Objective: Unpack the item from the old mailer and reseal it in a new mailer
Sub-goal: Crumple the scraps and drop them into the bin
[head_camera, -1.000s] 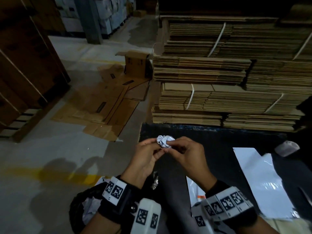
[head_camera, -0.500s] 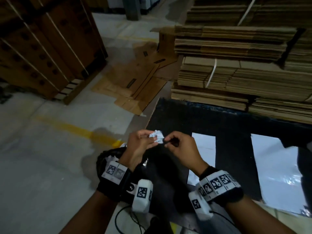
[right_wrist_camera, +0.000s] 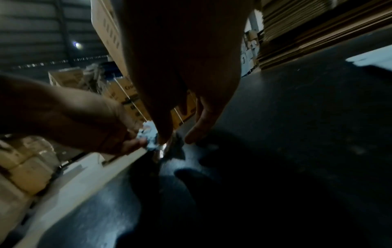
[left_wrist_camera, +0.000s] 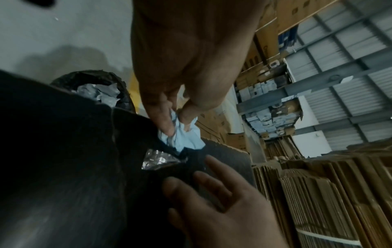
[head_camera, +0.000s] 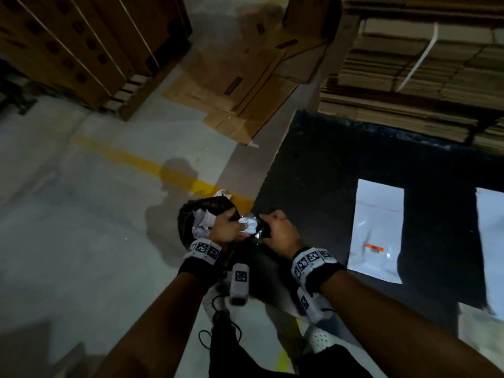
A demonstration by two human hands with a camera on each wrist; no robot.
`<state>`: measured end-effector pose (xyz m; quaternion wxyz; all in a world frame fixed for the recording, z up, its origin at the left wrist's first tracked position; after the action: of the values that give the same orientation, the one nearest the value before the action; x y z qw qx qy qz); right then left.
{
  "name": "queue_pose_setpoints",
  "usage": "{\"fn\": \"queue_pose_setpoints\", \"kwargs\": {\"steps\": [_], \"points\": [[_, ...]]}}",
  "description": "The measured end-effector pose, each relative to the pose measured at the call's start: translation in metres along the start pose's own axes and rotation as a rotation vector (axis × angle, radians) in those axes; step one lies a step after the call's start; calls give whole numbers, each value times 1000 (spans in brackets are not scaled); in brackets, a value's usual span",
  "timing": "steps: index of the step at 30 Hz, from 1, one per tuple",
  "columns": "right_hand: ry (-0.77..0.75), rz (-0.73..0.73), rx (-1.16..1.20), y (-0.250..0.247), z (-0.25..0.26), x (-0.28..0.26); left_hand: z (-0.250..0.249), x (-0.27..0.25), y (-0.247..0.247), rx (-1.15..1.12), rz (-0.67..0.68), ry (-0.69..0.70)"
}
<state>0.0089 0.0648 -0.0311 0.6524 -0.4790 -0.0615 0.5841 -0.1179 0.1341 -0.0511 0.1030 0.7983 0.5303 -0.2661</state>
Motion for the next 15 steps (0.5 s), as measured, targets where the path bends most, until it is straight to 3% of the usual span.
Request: {"fn": "queue_pose_setpoints", "kwargs": {"steps": [4,9,12,15], "points": [[68,-150,98,19,22,15,13,21,-4,-10,270,-51],[55,-290,332,23,79,10,9,29,-66,-169,355,3],[3,-195,535,34,139,9,-10,29,-121,-231,305,86],[-27,-165,521,52,196,19,-32,36,-181,-216,155,162]]}}
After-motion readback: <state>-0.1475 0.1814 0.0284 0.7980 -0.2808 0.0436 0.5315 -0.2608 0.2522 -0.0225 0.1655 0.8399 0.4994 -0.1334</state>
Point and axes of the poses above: each hand's wrist, its own x-axis towards the middle knuckle, its own y-axis out of the palm, z = x × y, the point moved 8 cm from there along x, towards the middle knuckle, and after that the axes turned 10 degrees about y, right-handed, at the moved point
